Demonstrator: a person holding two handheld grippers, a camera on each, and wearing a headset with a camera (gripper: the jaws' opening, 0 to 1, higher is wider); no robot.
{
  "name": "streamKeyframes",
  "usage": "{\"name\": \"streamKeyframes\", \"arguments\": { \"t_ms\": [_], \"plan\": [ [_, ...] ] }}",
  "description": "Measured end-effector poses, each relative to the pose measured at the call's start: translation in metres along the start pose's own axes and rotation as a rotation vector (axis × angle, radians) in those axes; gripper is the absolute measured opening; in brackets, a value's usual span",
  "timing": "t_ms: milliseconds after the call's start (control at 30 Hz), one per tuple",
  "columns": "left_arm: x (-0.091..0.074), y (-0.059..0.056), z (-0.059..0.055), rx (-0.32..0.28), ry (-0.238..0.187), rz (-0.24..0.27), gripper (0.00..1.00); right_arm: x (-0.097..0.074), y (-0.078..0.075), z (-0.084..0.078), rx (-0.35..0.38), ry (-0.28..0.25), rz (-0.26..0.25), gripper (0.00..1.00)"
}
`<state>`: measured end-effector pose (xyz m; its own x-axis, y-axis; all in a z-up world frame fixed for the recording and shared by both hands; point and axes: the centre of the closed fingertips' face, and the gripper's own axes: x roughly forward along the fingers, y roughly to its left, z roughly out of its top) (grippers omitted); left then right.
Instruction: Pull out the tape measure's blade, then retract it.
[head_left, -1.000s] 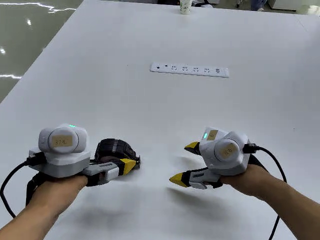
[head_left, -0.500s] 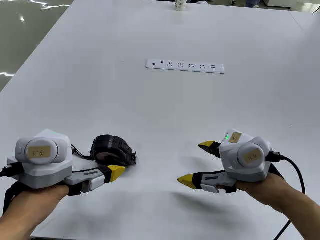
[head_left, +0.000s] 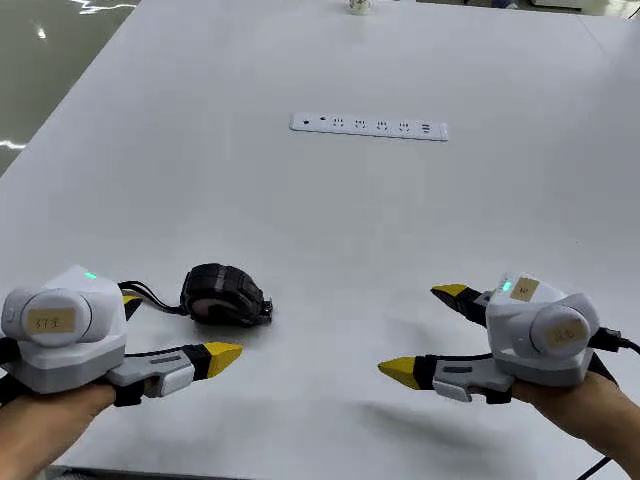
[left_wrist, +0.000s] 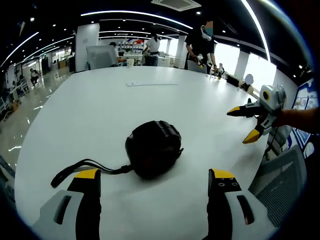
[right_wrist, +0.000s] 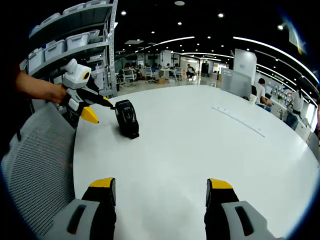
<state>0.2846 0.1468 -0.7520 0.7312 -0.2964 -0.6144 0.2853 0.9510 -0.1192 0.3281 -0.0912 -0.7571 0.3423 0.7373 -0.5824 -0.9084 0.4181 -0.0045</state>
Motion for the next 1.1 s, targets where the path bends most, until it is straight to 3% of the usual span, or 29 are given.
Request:
{"name": "streamKeyframes", "arguments": {
  "t_ms": [300, 600, 1100],
  "plan": [
    [-0.007, -0.006, -0.003, 0.046, -0.009, -0.037, 0.87, -0.013, 0.005, -0.01, 0.038, -0.01, -0.01, 0.78],
    [-0.013, -0.02, 0.003, 0.086, -0.053, -0.102, 0.93, -0.025, 0.009, -0.01, 0.061, -0.051, -0.015, 0.85],
    [-0.02, -0.032, 0.001, 0.147, -0.07, -0.163, 0.99, -0.032, 0.024, -0.015, 0.107, -0.087, -0.012, 0.95]
  ]
}}
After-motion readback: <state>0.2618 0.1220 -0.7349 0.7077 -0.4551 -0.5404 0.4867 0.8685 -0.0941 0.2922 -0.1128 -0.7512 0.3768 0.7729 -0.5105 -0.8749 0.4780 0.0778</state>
